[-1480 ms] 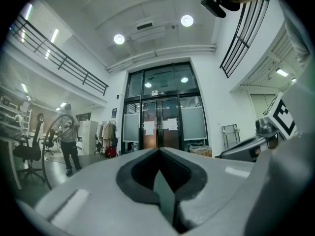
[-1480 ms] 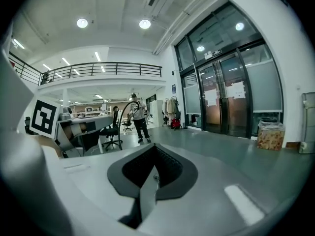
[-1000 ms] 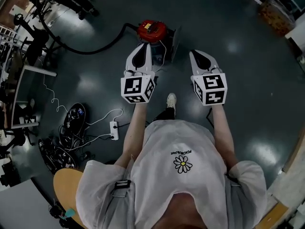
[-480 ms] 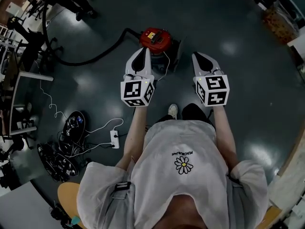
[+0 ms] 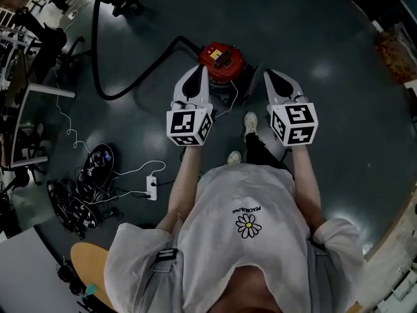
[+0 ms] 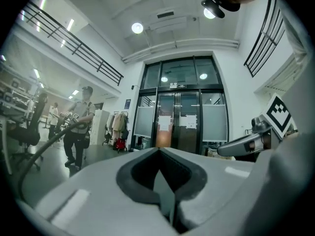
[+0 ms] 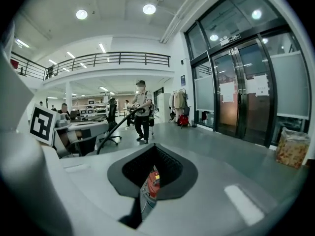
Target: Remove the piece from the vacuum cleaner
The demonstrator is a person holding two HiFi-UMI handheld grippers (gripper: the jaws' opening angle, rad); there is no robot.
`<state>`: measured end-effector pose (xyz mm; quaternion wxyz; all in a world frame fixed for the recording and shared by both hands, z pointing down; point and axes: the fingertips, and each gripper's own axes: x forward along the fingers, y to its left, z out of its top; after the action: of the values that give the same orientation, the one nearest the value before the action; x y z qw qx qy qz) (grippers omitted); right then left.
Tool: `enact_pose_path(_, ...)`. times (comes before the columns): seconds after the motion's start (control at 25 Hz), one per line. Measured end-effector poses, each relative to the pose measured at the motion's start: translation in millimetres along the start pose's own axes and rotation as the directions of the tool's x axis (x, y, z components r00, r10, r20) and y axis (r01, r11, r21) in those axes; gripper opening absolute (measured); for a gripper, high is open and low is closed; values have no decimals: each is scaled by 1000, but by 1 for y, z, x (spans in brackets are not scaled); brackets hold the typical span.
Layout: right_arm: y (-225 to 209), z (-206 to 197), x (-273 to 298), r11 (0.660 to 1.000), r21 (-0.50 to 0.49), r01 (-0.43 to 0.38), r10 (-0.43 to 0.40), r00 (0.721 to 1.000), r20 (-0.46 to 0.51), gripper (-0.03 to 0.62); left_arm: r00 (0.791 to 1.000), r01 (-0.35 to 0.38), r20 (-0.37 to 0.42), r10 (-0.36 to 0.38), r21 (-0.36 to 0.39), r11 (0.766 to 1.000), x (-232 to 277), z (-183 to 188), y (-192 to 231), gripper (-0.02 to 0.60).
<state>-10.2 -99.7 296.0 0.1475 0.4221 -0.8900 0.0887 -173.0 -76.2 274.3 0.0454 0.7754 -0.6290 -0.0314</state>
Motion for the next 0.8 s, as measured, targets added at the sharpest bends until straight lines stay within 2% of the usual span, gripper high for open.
enact_pose_path(0.16, -35, 17, 36, 999, 34, -7, 7, 1000, 2, 25, 999, 12, -44, -11, 19, 1000, 51, -4, 1, 0)
enact_pose_path(0.4, -106, -4, 88, 993, 120, 22, -12, 997, -81, 25, 987, 41, -154, -37, 28, 999, 140, -47, -5, 0)
enact_pose_path(0.6, -159, -54, 149, 983, 179, 47, -11, 981, -195, 25, 949, 36, -313, -29, 14, 999, 197, -133, 7, 1)
enact_pose_path(0.8, -195, -142, 221, 950, 304, 76, 23, 950, -310, 25, 902, -10, -431, 8, -3, 1000, 236, -247, 36, 0)
